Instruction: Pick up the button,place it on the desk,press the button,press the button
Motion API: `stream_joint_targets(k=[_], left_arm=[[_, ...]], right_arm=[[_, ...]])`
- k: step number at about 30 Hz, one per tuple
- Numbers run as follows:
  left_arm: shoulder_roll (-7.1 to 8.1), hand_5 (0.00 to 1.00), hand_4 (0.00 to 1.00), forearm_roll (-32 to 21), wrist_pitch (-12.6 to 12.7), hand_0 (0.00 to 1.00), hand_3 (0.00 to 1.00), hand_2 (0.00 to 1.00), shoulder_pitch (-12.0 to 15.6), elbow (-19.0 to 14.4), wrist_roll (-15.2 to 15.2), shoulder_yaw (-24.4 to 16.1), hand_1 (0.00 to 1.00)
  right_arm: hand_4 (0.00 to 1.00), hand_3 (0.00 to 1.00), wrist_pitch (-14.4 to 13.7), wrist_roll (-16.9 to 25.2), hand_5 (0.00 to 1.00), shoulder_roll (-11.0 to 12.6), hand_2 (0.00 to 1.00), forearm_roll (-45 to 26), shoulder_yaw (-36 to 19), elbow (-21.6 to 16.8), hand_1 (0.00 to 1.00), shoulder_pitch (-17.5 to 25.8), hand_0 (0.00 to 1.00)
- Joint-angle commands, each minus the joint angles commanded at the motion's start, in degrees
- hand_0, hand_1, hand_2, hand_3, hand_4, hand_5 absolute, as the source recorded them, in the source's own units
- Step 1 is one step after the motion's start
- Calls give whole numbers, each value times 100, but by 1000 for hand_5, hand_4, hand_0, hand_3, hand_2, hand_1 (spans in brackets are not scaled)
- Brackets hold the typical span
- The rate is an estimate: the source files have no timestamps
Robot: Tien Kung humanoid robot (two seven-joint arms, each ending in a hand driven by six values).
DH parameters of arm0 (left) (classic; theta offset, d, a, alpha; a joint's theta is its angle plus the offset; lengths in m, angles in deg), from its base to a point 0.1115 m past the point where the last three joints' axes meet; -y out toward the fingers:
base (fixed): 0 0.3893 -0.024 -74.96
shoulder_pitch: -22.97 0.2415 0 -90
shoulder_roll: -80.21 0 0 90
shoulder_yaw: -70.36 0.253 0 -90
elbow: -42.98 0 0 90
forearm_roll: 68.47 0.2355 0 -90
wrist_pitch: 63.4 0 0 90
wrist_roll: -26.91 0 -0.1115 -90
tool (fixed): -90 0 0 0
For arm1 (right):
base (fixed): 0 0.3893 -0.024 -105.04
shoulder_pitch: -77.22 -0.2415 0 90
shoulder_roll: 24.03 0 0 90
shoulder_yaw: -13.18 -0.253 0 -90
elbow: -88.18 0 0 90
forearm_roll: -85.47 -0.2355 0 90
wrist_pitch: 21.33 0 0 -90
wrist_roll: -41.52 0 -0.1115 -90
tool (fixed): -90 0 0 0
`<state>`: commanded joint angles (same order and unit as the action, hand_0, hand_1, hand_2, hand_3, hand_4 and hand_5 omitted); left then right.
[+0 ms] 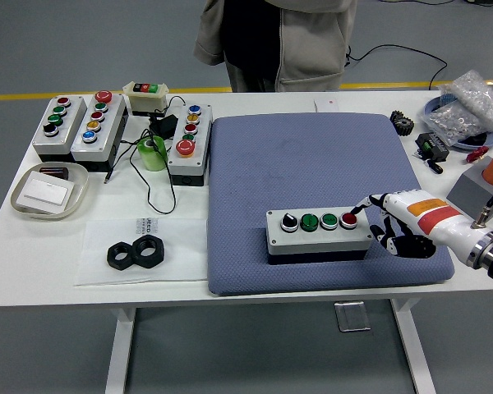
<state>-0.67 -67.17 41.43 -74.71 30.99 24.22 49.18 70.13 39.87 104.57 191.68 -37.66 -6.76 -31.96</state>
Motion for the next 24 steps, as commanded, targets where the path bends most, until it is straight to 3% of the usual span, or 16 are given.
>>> stream_joint_targets(k=[24], left_arm=[[6, 998, 621, -45, 1, 737, 820, 850, -13, -3, -8, 28, 827]], right_arm=[[385, 731, 141, -177, 2, -95, 191, 151, 289, 161, 73, -141, 247]])
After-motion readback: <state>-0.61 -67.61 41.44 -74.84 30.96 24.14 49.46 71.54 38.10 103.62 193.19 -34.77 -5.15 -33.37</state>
